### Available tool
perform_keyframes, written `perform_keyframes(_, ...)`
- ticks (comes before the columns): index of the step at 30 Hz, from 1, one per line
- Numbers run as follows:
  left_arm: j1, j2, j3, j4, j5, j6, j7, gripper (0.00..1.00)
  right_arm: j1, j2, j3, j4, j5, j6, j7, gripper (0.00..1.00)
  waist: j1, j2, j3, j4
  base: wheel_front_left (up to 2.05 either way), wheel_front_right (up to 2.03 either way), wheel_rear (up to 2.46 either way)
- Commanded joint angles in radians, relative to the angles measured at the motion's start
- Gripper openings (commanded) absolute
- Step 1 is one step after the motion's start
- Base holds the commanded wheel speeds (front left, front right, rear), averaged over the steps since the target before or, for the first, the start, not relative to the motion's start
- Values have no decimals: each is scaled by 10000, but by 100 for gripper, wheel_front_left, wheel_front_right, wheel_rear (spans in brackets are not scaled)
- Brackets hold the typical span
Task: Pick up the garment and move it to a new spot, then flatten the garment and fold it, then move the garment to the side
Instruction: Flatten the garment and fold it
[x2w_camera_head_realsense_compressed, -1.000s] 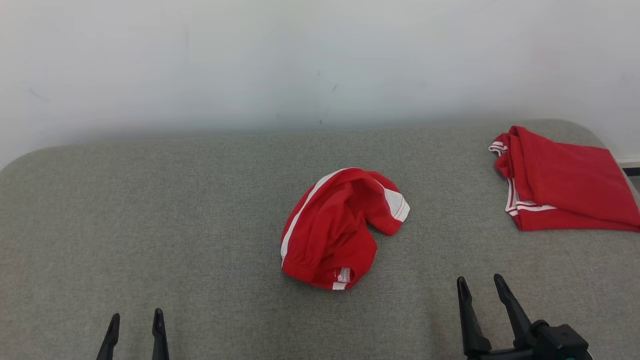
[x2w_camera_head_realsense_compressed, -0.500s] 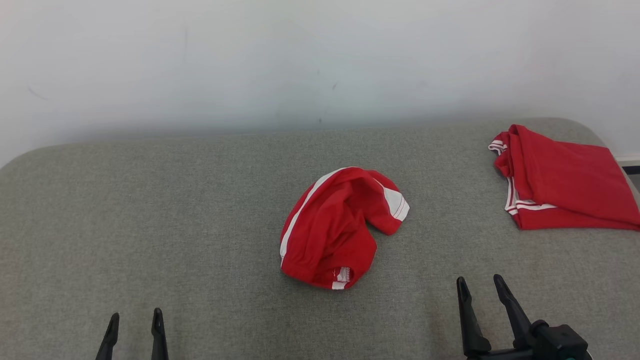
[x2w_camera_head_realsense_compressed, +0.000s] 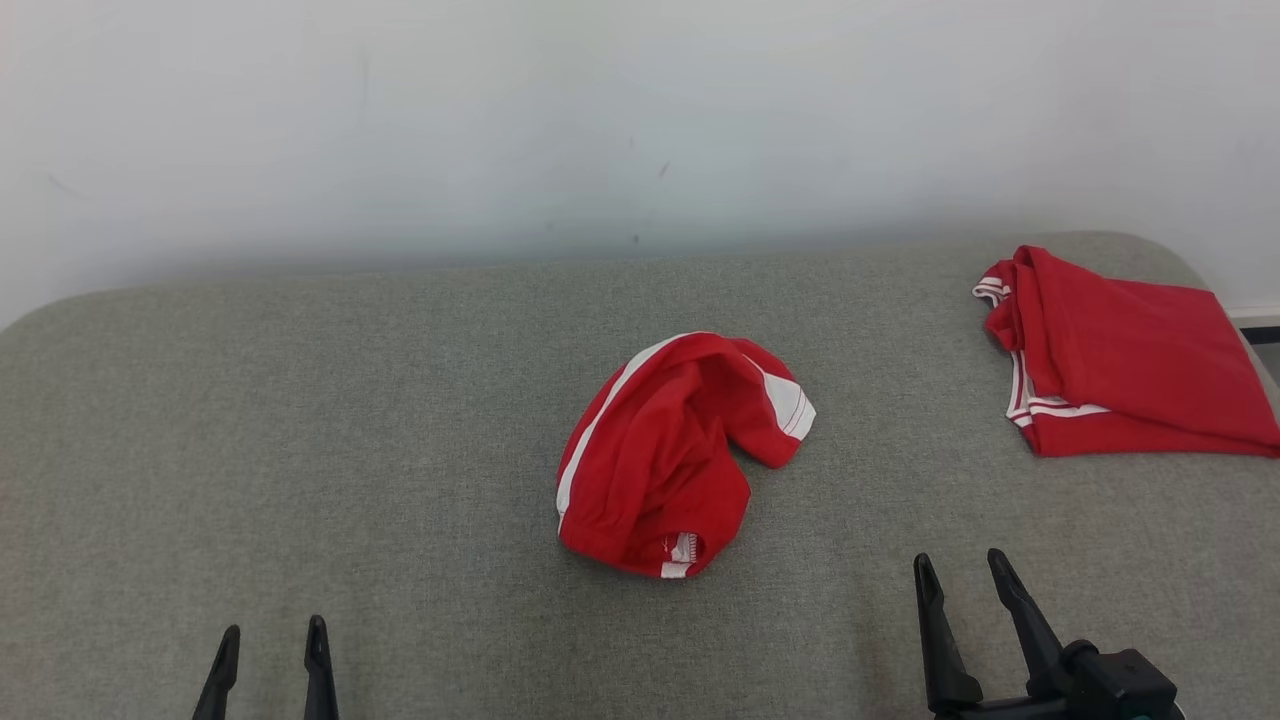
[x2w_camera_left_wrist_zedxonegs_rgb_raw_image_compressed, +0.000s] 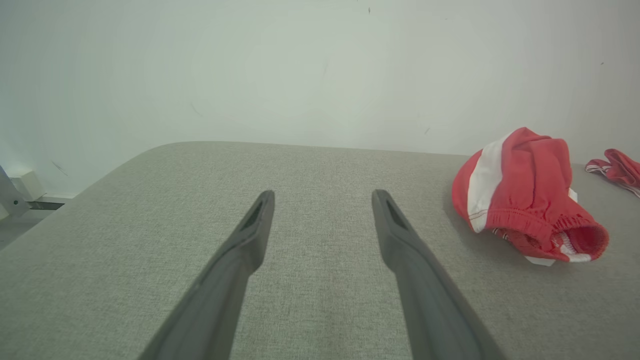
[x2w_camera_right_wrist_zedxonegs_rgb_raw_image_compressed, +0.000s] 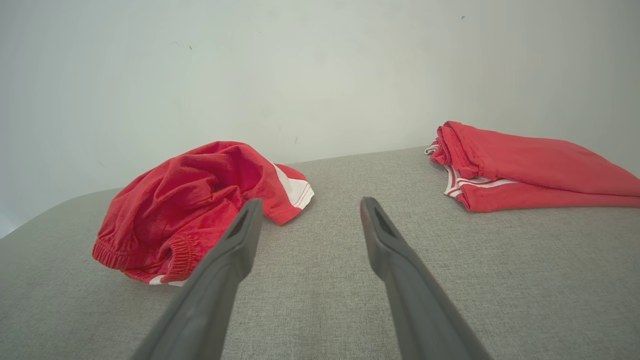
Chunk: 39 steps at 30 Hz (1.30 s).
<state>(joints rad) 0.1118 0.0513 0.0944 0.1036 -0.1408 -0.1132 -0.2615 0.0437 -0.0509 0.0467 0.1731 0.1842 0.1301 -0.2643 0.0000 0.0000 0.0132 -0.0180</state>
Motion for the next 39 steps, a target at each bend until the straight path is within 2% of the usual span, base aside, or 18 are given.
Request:
perform_keyframes(1,-102,-19,-8,11,21,16,-31,100,49,11,16,-37,54,8,-12,100,0,0,4,-3,0,0,0)
perform_keyframes(8,-321,-21,-619,141,-351,-34,-31,100,-10,11,56,-31,95,8,-12,100,0,0,99,-47,0,0,0)
perform_keyframes(15,-1104,-18,-2087,682,-918,-140,-31,100,-269,11,206,-38,161,8,-12,100,0,0,463,-301,0,0,0)
perform_keyframes(23,-2183,-7,-3800,2129,-1484,-173,-23,100,-660,8,330,-9,318,8,-12,100,0,0,1063,-977,0,0,0)
perform_keyframes(28,-2626,1,-4119,2628,-1694,-164,-23,100,-827,9,375,-10,377,8,-12,100,0,0,1258,-1305,0,0,0)
perform_keyframes(39,-3284,-4,-3806,3502,-2296,-165,-23,100,-871,12,417,47,410,8,-11,100,0,0,1289,-1797,0,0,0)
